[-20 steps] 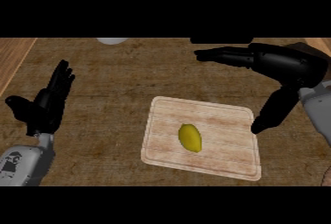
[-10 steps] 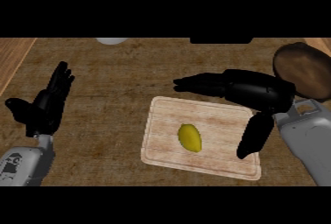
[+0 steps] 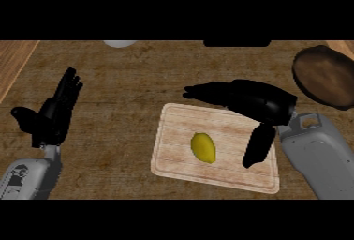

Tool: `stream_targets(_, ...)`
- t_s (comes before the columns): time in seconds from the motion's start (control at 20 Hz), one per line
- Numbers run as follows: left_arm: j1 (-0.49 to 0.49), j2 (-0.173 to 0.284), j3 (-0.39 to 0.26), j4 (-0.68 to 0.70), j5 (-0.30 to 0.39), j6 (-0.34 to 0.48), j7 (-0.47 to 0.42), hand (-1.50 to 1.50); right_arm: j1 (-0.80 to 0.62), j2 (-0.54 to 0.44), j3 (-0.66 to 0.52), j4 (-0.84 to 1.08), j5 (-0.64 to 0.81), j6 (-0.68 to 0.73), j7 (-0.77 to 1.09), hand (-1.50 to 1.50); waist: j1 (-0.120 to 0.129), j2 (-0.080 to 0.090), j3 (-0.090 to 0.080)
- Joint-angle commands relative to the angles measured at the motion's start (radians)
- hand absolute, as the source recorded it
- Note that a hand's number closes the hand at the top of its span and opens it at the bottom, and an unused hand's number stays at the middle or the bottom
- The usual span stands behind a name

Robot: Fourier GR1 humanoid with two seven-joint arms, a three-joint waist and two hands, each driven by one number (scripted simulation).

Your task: Pick the lemon from the cutting board and place it in the pan

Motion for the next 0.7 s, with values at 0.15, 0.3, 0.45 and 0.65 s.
stream_targets(0.15, 0.016, -0.015, 0.02, -0.05, -0.038, -0.012, 0.036, 0.0, 0.0, 0.036, 0.004, 0.074, 0.114, 0.046, -0.058, -1.5, 0.001, 0.0, 0.0)
stream_targets(0.3, 0.001, -0.036, 0.038, -0.003, -0.05, -0.007, 0.014, 0.0, 0.024, 0.077, 0.03, 0.056, 0.138, 0.065, -0.059, -1.5, -0.001, 0.0, 0.0)
stream_targets(0.45, 0.026, -0.044, 0.025, -0.029, -0.051, -0.024, 0.003, 0.0, 0.011, 0.097, 0.104, 0.189, 0.242, -0.006, -0.161, -1.5, 0.006, 0.002, 0.0)
stream_targets(0.65, -0.019, -0.084, 0.024, -0.013, -0.096, 0.014, 0.027, 0.0, 0.12, 0.08, 0.102, 0.047, 0.288, 0.013, -0.157, -1.5, -0.005, -0.001, 0.0)
